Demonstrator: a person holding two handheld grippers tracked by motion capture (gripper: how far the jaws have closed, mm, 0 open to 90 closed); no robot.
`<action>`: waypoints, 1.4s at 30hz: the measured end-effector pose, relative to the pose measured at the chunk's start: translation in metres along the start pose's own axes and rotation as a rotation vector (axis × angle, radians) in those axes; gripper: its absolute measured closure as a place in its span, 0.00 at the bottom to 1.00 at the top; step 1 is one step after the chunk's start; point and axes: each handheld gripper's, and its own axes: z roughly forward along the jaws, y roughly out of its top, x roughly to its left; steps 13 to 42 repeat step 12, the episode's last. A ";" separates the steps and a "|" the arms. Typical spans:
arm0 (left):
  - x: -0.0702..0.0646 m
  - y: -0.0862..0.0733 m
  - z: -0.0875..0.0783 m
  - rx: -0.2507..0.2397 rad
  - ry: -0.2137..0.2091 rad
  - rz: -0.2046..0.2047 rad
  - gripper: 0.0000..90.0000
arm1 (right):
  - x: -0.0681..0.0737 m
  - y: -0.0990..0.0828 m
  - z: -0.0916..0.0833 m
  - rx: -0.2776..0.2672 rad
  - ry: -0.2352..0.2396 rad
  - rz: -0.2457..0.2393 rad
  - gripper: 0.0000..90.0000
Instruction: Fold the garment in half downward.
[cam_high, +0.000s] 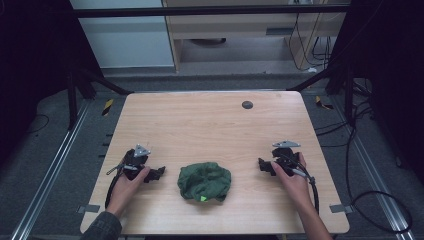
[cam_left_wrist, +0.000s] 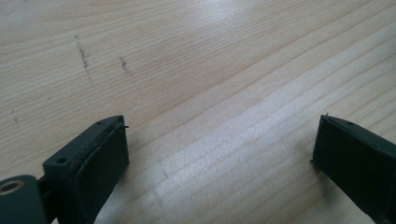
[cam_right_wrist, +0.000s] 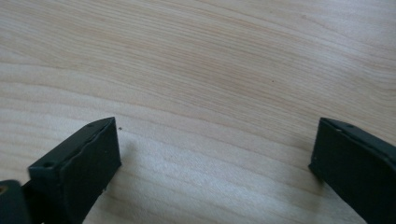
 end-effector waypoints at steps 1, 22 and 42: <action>0.000 0.000 0.001 -0.010 0.002 -0.003 0.01 | 0.002 0.001 0.001 0.000 -0.006 0.005 0.00; 0.001 0.000 0.003 -0.016 0.014 -0.019 0.00 | 0.005 0.002 0.003 -0.001 -0.019 0.016 0.00; 0.001 0.000 0.003 -0.016 0.014 -0.019 0.00 | 0.005 0.002 0.003 -0.001 -0.019 0.016 0.00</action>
